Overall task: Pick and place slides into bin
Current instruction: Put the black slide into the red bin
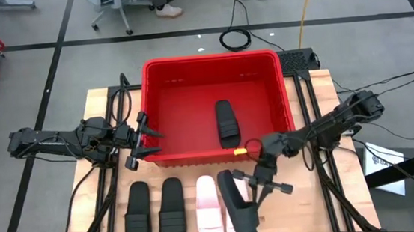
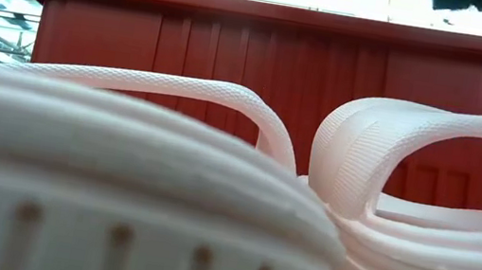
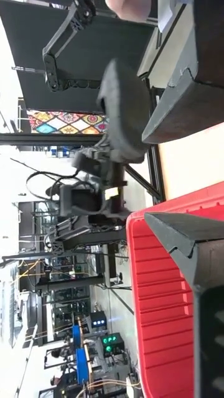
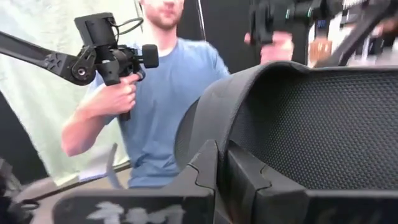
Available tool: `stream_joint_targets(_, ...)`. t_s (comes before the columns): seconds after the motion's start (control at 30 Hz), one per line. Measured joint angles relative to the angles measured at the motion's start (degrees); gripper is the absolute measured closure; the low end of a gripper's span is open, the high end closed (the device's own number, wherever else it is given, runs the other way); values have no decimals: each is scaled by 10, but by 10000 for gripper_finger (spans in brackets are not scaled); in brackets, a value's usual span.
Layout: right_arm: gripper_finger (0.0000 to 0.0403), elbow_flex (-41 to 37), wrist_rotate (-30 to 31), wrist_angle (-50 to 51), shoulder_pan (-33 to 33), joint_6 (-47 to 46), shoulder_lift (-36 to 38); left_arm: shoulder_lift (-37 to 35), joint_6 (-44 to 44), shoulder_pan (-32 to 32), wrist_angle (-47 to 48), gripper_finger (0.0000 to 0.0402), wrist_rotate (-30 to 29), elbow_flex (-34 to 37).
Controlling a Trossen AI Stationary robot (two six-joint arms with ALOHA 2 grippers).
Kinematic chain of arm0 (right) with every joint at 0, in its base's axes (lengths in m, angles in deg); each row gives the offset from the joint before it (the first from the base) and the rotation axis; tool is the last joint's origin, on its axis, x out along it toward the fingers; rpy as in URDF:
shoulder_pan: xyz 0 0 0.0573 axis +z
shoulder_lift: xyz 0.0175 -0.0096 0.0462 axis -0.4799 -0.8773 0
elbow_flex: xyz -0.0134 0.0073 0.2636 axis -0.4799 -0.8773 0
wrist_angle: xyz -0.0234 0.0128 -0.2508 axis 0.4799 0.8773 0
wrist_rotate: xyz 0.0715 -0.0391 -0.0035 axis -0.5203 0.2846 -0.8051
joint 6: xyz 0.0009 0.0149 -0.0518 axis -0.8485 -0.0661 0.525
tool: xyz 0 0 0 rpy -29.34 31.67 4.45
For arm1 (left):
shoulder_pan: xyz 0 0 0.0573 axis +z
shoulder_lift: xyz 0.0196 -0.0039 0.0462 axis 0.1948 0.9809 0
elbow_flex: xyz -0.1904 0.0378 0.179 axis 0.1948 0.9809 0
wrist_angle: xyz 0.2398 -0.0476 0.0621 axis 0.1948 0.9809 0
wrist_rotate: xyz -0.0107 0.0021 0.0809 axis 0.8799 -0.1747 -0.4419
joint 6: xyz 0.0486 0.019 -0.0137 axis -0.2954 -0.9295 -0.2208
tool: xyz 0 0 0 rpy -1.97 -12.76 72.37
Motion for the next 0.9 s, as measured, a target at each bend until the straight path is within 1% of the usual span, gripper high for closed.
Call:
stream_joint_targets(0.1,393,36,-42,9,-30,16,0,0,-1,0,-1,204,-6,0)
stream_joint_targets(0.17,393,62,-59,25,-52,17,0,0,-1,0,-1,204,-14,0)
stream_joint_targets(0.3,393,115,-82,86,-101,16,0,0,3,0,-1,204,-30,0)
stream_joint_targets(0.5,393,193,-131,167,-182,12,0,0,23,0,-4,204,-31,0)
stream_joint_targets(0.7,392,254,-212,176,-272,-51,1,0,33,0,-4,204,-31,0)
stream_joint_targets(0.8,392,271,-248,176,-319,-74,1,0,32,0,-7,204,-31,0)
stream_joint_targets(0.9,392,280,-273,176,-366,-82,1,0,20,1,-21,204,-46,0)
